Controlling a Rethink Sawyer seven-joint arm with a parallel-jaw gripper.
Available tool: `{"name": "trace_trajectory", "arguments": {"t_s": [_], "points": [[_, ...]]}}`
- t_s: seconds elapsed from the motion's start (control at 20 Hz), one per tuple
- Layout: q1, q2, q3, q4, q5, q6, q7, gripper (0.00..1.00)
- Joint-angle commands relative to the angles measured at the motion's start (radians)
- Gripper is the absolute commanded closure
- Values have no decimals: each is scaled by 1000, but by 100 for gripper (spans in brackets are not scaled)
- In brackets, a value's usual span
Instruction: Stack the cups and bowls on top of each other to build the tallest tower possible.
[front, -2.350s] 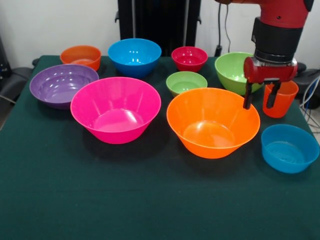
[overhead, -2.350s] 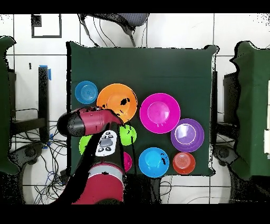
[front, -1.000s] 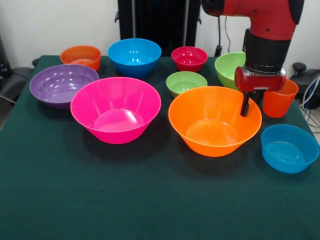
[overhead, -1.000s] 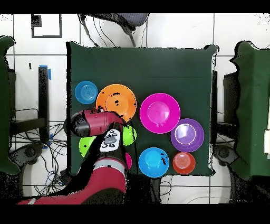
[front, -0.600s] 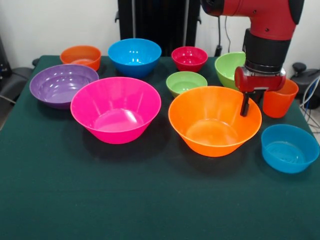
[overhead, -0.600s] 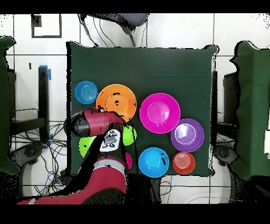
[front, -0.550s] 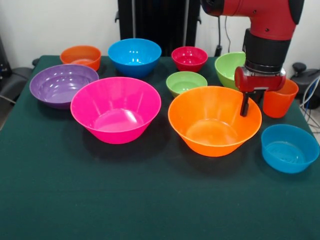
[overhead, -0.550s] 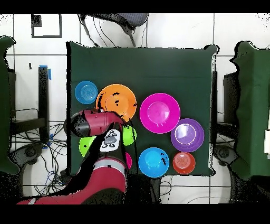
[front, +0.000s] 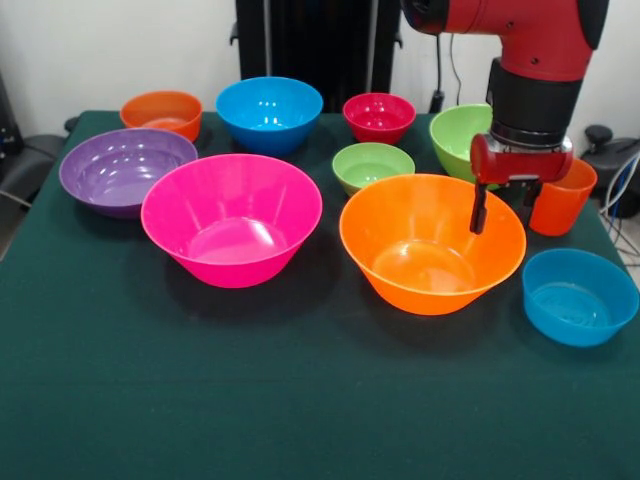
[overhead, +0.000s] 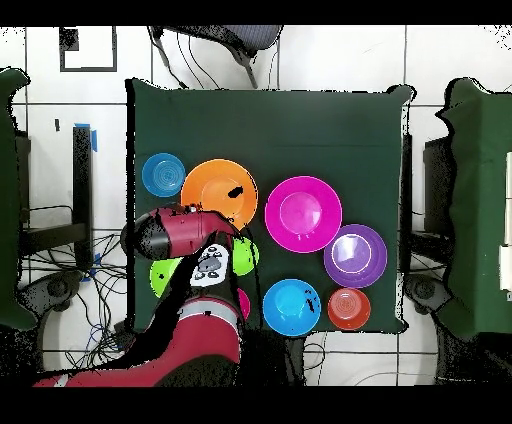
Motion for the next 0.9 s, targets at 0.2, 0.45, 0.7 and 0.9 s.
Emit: {"name": "trace_trajectory", "arguments": {"t_s": [0.2, 0.45, 0.7, 0.9], "points": [[-6, 34, 80, 16, 5, -11, 148, 0], [7, 27, 69, 20, 8, -8, 156, 0], [8, 28, 69, 17, 10, -5, 156, 0], [18, 14, 62, 18, 15, 13, 159, 0]]}}
